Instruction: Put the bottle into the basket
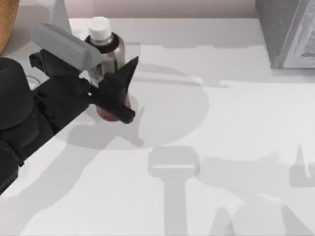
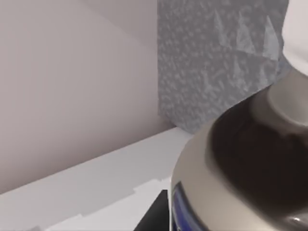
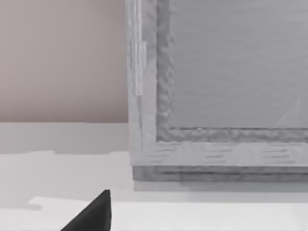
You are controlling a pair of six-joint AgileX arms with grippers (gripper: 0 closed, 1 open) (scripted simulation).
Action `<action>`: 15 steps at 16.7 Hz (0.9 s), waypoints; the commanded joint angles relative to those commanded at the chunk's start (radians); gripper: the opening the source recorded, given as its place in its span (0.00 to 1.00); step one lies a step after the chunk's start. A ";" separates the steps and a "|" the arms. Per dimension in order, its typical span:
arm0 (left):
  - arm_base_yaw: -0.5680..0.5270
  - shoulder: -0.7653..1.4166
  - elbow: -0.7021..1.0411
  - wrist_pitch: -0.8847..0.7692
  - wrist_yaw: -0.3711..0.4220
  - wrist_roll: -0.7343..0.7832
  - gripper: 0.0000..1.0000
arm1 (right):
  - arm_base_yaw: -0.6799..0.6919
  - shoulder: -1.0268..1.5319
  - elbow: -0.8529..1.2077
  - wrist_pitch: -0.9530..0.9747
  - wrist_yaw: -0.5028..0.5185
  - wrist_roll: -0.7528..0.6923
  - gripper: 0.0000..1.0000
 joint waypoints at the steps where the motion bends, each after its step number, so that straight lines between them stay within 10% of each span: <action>1: -0.049 -0.082 0.033 -0.111 -0.057 -0.009 0.00 | 0.000 0.000 0.000 0.000 0.000 0.000 1.00; 15: -0.809 -1.116 0.490 -1.623 -0.768 -0.129 0.00 | 0.000 0.000 0.000 0.000 0.000 0.000 1.00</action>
